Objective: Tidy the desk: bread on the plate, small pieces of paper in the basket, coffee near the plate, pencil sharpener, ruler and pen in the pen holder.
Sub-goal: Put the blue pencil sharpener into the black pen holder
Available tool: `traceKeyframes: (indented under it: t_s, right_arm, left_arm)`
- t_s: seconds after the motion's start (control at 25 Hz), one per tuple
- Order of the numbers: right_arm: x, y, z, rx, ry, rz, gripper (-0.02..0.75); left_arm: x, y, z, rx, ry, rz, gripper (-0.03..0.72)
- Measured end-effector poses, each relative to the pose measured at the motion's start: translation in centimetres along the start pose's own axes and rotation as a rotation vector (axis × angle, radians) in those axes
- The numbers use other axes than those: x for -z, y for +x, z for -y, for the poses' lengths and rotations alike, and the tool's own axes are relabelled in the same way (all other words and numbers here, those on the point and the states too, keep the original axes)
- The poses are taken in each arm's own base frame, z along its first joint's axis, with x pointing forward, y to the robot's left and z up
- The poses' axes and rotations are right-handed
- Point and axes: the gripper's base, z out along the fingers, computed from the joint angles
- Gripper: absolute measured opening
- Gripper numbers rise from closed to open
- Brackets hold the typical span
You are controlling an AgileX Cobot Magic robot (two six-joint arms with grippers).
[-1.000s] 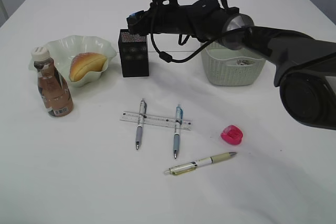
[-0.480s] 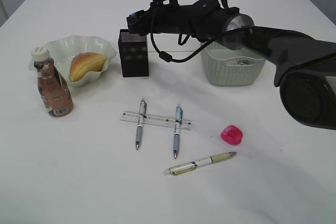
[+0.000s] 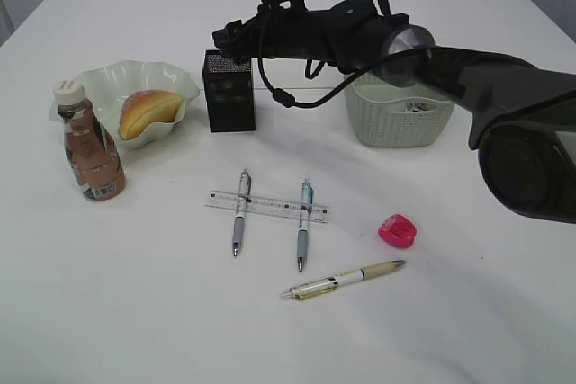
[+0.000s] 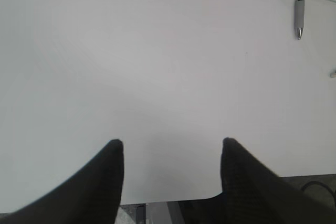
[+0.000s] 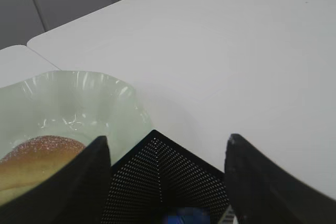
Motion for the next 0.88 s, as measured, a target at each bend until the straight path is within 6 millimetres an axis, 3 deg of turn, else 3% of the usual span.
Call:
traceKeyframes:
  t_s: [0.6,0.88]
  right_arm:
    - [0.0,-0.2,-0.1,-0.090,-0.008,0.030,0.510]
    - [1.1,-1.6,0.7,-0.112,-0.045,0.043,0.511]
  left_arm:
    - [0.0,0.0,0.0,0.000,0.000,0.000,0.433]
    - [0.0,0.0,0.0,0.000,0.000,0.000,0.433]
